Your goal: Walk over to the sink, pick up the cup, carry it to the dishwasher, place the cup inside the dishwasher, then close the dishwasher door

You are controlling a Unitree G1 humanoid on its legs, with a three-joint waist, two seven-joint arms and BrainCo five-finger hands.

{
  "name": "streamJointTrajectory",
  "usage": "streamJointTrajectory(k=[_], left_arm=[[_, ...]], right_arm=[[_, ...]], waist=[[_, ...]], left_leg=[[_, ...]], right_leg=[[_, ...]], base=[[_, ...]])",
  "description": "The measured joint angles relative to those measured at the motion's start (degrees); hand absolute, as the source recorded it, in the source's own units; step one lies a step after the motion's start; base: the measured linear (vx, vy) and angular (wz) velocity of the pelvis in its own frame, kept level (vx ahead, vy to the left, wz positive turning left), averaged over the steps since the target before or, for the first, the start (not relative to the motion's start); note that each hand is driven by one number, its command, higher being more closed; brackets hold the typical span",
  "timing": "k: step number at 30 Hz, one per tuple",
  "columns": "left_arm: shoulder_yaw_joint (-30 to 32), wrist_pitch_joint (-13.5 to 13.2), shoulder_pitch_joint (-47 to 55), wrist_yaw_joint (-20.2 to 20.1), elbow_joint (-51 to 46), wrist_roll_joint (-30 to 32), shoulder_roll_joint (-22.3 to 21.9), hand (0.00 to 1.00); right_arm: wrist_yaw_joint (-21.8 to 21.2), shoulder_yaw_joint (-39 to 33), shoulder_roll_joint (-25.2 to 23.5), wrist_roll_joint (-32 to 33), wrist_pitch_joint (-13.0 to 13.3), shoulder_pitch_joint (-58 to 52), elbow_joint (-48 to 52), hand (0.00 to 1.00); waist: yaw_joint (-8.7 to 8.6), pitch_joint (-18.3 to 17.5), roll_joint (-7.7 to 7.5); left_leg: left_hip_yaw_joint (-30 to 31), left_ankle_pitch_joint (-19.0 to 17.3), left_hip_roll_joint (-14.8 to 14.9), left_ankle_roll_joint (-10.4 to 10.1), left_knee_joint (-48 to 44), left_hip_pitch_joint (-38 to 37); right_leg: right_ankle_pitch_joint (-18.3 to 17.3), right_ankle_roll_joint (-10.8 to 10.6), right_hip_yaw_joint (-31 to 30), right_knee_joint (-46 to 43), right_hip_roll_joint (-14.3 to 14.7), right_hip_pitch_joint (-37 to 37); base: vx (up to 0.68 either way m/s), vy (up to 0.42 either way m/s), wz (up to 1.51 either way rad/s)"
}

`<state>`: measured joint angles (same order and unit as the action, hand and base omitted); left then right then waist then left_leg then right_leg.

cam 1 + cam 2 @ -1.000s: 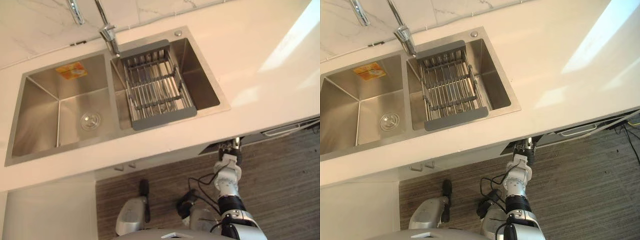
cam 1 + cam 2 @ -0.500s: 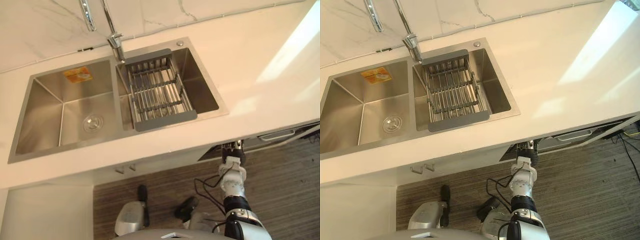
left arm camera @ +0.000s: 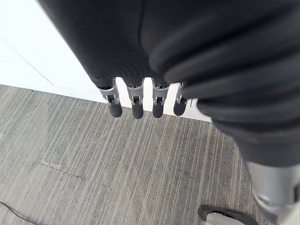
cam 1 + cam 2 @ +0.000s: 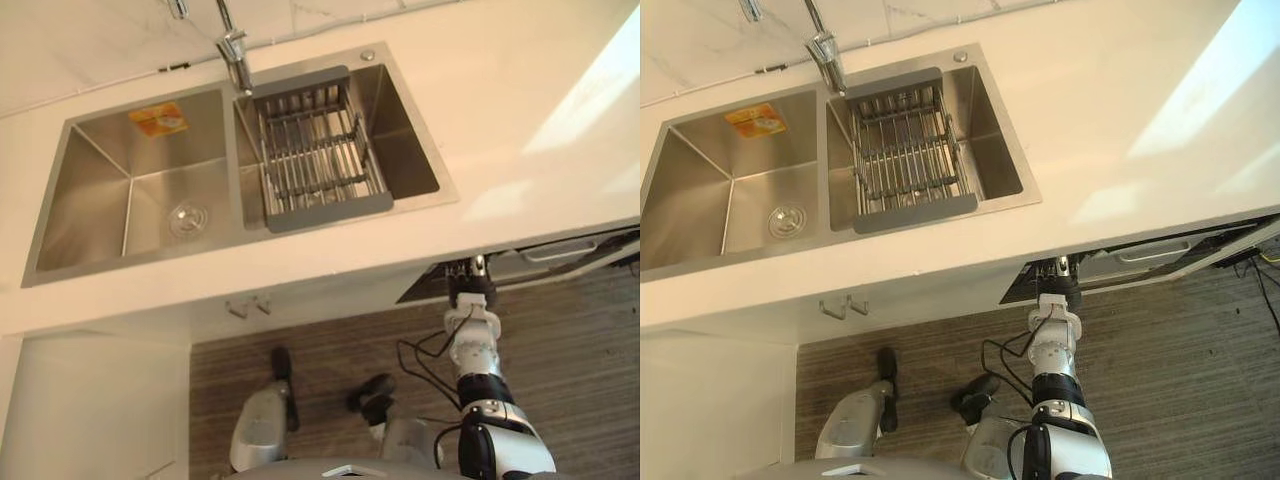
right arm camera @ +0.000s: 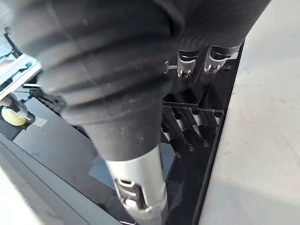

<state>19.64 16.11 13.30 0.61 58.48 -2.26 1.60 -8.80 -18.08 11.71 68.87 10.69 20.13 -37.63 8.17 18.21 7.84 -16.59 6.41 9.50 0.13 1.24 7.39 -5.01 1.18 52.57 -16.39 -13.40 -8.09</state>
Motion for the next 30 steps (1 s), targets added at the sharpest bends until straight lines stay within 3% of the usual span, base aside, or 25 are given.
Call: streamJointTrajectory(k=[2, 4, 5, 6, 7, 8, 10, 12, 14, 17, 19, 21, 22, 23, 24, 25, 26, 27, 29, 30], left_arm=[[0.00, -0.21, -0.45, 0.10, -0.02, -0.73, 0.04, 0.00], [0.00, -0.49, -1.07, 0.11, 0.08, -3.07, 0.28, 0.00], [0.02, -0.44, -1.34, 0.06, 0.28, -3.93, 0.30, 0.00], [0.06, -0.59, -1.38, -0.05, 1.38, -5.93, -0.81, 0.00], [0.59, -0.51, -1.12, -0.03, 1.24, -8.85, -0.02, 0.00], [0.64, -0.61, -1.02, -0.06, 1.25, -9.99, 1.11, 0.00], [0.29, -0.58, -1.39, 0.38, 1.57, -15.20, 0.02, 0.00], [0.17, -0.54, -0.91, 0.47, 1.68, -18.35, 0.26, 0.00], [-1.03, -0.54, -2.36, 0.77, 1.50, -21.45, 0.81, 0.00], [-2.55, -0.48, -4.22, 1.77, 0.79, -24.96, 2.87, 0.00], [-3.53, -1.16, -5.99, 1.16, -0.42, -25.79, 3.28, 0.00], [-5.63, -1.70, -5.59, -0.48, -2.17, -27.08, 4.05, 0.00], [-6.58, -3.31, -5.41, -2.25, -3.63, -29.01, 4.04, 0.00], [-8.74, -4.48, -5.64, -3.17, -5.08, -30.45, 4.22, 0.00], [-9.70, -4.52, -6.02, -3.63, -5.73, -31.36, 4.26, 0.00], [-11.09, -3.70, -6.94, -4.31, -6.14, -31.22, 4.09, 0.00], [-11.07, -3.16, -7.53, -4.52, -5.89, -31.20, 4.61, 0.00], [-11.08, -2.55, -7.59, -4.96, -5.67, -31.23, 4.96, 0.00], [-11.07, -1.36, -7.58, -7.19, -4.84, -31.30, 5.90, 0.00], [-10.79, -1.22, -7.52, -8.43, -3.45, -31.45, 5.56, 0.00]], right_arm=[[0.05, 0.66, 0.07, -2.04, -0.41, 0.34, 0.05, 0.00], [0.53, 5.94, 0.06, -6.50, -0.30, -1.40, 0.99, 0.00], [0.93, 8.24, 0.15, -9.07, -0.54, -2.23, 1.50, 0.00], [2.34, 11.60, 0.82, -14.79, -1.29, -3.68, 2.00, 0.00], [4.35, 13.93, -0.76, -20.63, -1.96, -5.91, 1.35, 0.00], [5.23, 15.23, -1.77, -23.34, -2.16, -7.54, 0.01, 0.00], [8.45, 18.72, -3.60, -34.46, -5.02, -12.19, -6.34, 0.00], [11.37, 19.79, -5.36, -41.39, -6.11, -15.92, -9.81, 0.00], [14.50, 19.53, -5.55, -45.73, -8.29, -18.73, -15.93, 0.00], [17.96, 17.01, -5.50, -48.60, -9.72, -20.72, -17.74, 0.00], [19.72, 14.60, -5.34, -49.15, -9.59, -23.09, -19.71, 0.00], [20.01, 11.96, -5.25, -49.12, -9.46, -23.91, -20.48, 0.00], [19.35, 10.25, -5.56, -49.01, -9.35, -24.10, -20.48, 0.00], [18.77, 8.79, -5.93, -48.92, -9.35, -24.07, -20.30, 0.00], [18.35, 8.32, -6.07, -48.91, -9.42, -24.00, -20.13, 0.00], [16.56, 8.30, -6.18, -48.43, -9.84, -24.00, -20.09, 0.00], [15.01, 8.29, -6.61, -48.17, -9.94, -24.04, -20.16, 0.00], [14.08, 8.23, -6.80, -47.83, -10.28, -24.03, -20.24, 0.00], [10.82, 7.84, -7.05, -46.15, -12.40, -24.04, -21.04, 0.00], [8.50, 7.61, -6.75, -43.81, -14.40, -23.24, -22.36, 0.00]], waist=[[0.30, 0.00, 0.01], [0.02, 0.25, -1.37], [0.25, 0.49, -2.51], [0.96, -1.02, 0.39], [-0.99, -0.77, -1.85], [-1.42, -0.94, -4.84], [-0.26, -2.82, -4.56], [-1.22, -3.77, -4.63], [-2.11, -3.84, -5.44], [-3.31, -4.56, -7.40], [-4.02, -5.47, -8.83], [-4.08, -6.16, -8.99], [-5.19, -6.21, -9.21], [-6.04, -5.77, -8.43], [-6.47, -5.81, -8.23], [-6.50, -5.81, -8.08], [-6.62, -5.89, -8.25], [-6.63, -5.92, -8.39], [-6.64, -6.43, -10.19], [-5.66, -7.04, -9.65]], left_leg=[[-0.60, -0.07, 1.23, -0.08, 0.44, 0.54], [-0.61, -0.80, 1.26, -1.88, -0.46, 0.46], [-0.64, -0.90, 0.84, -1.84, -1.50, 0.66], [0.19, -2.89, 3.45, -0.23, -1.91, 1.60], [1.05, -1.42, 1.76, -3.13, -3.23, 0.89], [0.98, -0.87, -0.23, -4.17, -3.21, -0.46], [2.55, 0.56, -0.19, -4.97, -2.89, -2.96], [2.39, -0.11, -1.05, -4.50, 0.26, -5.21], [2.43, -0.32, -2.38, -4.37, 0.46, -5.80], [2.21, -2.48, -3.94, -3.44, -0.32, -7.36], [2.65, -4.34, -5.31, -3.08, -0.19, -8.73], [2.74, -5.27, -5.78, -2.49, -0.35, -9.86], [4.53, -6.01, -6.05, -1.48, -0.44, -10.18], [7.40, -5.84, -6.10, -0.40, -0.71, -10.68], [8.95, -5.99, -5.66, -0.24, -1.11, -10.36], [11.48, -6.14, -4.90, -0.30, -1.16, -10.22], [13.12, -6.14, -4.77, -0.57, -1.14, -10.24], [13.78, -5.80, -5.04, -1.15, -1.16, -10.32], [15.89, -6.12, -7.46, -1.80, -1.07, -10.80], [16.53, -7.16, -7.71, -2.68, -1.16, -11.66]], right_leg=[[0.12, -0.08, 0.03, 0.93, 1.29, -0.40], [0.16, 0.46, -0.32, 3.59, 2.76, -0.21], [0.40, -0.10, -0.35, 5.66, 3.57, 0.10], [-1.51, -2.03, -1.08, 2.20, 5.91, 0.30], [-6.24, 1.37, -9.83, -10.52, 1.03, 1.51], [-9.60, -1.30, -12.11, -7.80, -0.15, 4.04], [-7.96, -2.91, -12.12, -1.59, 2.92, 6.47], [-6.93, -2.95, -11.97, 0.34, 3.87, 7.05], [-5.52, -3.63, -12.05, 0.37, 2.96, 7.65], [-5.77, -5.00, -12.27, -0.61, 1.05, 9.18], [-5.67, -6.10, -12.24, -6.90, -2.13, 9.53], [-3.02, -2.85, -16.02, -17.43, -5.52, 5.38], [0.67, -3.50, -20.48, -23.79, -7.19, 2.62], [1.35, -4.79, -23.66, -27.14, -7.00, 0.22], [-1.49, -5.68, -24.90, -24.70, -5.44, 0.19], [-4.23, -6.21, -27.56, -16.76, -1.80, 0.54], [-4.28, -6.14, -30.25, -8.75, 1.08, 1.19], [-3.44, -5.88, -31.46, -5.57, 1.85, 1.56], [4.92, -6.01, -33.39, 0.19, 1.97, 2.22], [3.70, -5.78, -32.79, 3.55, 2.03, 4.57]], base=[[-0.07, -0.057, -0.09], [-0.09, -0.052, -0.14], [-0.06, -0.053, -0.36], [-0.06, -0.038, 0.07], [-0.02, -0.060, 0.38], [-0.04, -0.095, 0.61], [0.05, -0.114, 0.04], [0.13, 0.013, -0.04], [0.11, 0.067, 0.11], [0.14, 0.067, 0.01], [0.19, 0.083, 0.19], [0.14, 0.126, 0.09], [0.17, 0.097, 0.66], [0.22, 0.064, 0.90], [0.22, 0.026, 1.09], [0.16, 0.001, 1.10], [0.10, -0.014, 1.06], [0.11, -0.089, 1.03], [0.14, -0.162, 0.70], [0.13, -0.166, 0.27]])
